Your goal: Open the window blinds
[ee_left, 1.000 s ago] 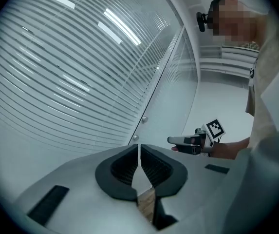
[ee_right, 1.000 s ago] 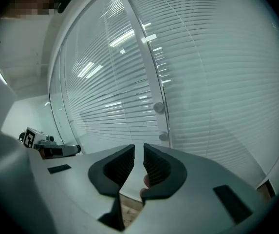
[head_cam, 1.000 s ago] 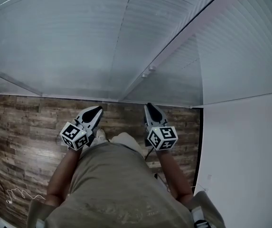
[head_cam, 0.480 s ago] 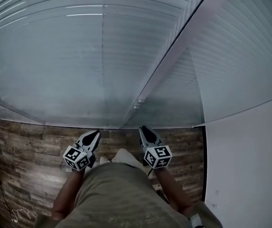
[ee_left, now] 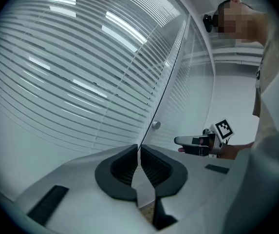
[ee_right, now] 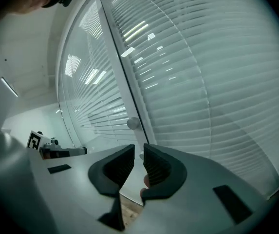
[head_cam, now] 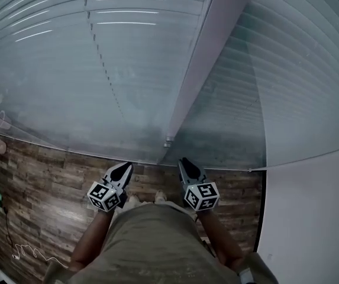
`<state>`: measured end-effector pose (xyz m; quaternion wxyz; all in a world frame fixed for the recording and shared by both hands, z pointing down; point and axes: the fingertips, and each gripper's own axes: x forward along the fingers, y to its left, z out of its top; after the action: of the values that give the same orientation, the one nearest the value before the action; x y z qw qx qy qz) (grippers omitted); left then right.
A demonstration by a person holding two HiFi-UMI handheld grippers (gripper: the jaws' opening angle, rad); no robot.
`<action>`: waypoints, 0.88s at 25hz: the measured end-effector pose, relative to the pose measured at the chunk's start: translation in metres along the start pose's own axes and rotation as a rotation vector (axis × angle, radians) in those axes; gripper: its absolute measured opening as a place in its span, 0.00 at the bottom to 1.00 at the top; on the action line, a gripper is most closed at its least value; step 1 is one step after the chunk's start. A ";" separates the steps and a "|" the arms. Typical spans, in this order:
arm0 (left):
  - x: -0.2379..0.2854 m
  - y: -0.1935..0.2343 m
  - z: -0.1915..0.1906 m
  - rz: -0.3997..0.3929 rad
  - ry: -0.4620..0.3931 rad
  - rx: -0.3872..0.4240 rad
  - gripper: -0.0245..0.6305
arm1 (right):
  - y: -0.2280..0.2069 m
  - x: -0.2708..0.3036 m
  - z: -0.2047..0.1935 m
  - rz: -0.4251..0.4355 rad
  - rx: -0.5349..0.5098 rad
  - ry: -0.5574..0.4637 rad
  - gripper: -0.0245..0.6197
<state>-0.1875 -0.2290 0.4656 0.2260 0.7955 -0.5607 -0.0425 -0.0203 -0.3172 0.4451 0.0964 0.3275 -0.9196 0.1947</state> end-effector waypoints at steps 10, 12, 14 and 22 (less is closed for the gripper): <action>-0.001 -0.016 -0.026 0.117 -0.034 -0.071 0.06 | -0.023 0.003 0.001 0.085 -0.024 0.019 0.11; 0.001 -0.007 -0.038 0.130 -0.027 -0.088 0.06 | -0.025 0.011 -0.010 0.091 -0.005 0.024 0.11; 0.002 -0.005 -0.039 0.135 -0.020 -0.090 0.06 | -0.024 0.012 -0.011 0.094 0.016 0.021 0.11; 0.006 -0.007 -0.028 0.125 -0.015 -0.053 0.06 | -0.024 -0.001 -0.019 0.078 0.056 0.023 0.11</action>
<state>-0.1705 -0.2240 0.4889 0.2449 0.7523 -0.6096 -0.0492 -0.0032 -0.3258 0.4695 0.0902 0.2917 -0.9246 0.2276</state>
